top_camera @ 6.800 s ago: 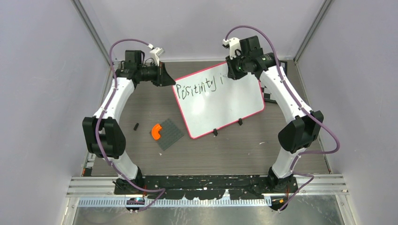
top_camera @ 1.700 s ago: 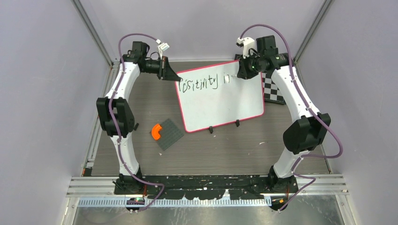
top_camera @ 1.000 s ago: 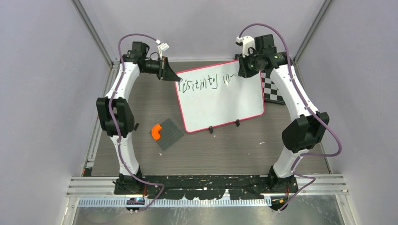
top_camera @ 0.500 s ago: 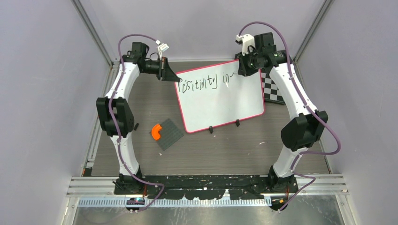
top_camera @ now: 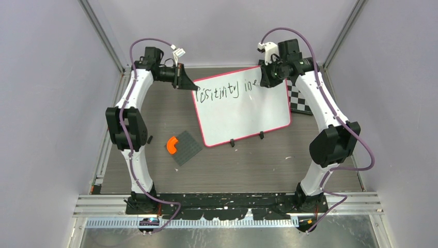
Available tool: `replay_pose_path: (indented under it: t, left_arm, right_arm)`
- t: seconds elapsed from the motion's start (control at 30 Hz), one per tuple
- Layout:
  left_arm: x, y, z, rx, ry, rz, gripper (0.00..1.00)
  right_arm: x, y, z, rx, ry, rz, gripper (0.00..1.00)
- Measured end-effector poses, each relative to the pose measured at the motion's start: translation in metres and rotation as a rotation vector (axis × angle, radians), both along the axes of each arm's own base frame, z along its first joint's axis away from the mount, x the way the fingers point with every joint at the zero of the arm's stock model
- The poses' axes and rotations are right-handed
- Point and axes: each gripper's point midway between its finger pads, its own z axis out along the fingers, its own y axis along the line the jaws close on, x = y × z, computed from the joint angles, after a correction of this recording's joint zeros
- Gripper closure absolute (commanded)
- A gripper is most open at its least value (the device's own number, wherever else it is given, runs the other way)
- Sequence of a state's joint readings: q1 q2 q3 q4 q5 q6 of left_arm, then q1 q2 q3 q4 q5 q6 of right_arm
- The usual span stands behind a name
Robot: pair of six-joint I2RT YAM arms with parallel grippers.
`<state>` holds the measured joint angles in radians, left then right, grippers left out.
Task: Write a sentence on the whiteboard
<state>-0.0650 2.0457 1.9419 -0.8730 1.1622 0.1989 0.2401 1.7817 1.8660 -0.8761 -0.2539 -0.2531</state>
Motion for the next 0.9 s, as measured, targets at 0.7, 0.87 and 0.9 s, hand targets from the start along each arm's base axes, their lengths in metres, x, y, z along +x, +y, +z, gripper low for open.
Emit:
replay_pose_path:
  t: [0.7, 0.87, 0.9]
  left_arm:
    - [0.000, 0.000, -0.001, -0.002, 0.003, -0.001, 1.00]
    - [0.000, 0.000, -0.002, -0.002, 0.002, -0.001, 1.00]
    - [0.000, 0.000, -0.002, -0.002, 0.002, -0.001, 1.00]
  right_arm:
    - [-0.006, -0.007, -0.001, -0.020, 0.003, -0.014, 1.00]
    - [-0.003, -0.009, 0.007, -0.019, -0.018, -0.021, 1.00]
    - [-0.002, -0.009, 0.009, -0.019, -0.023, -0.023, 1.00]
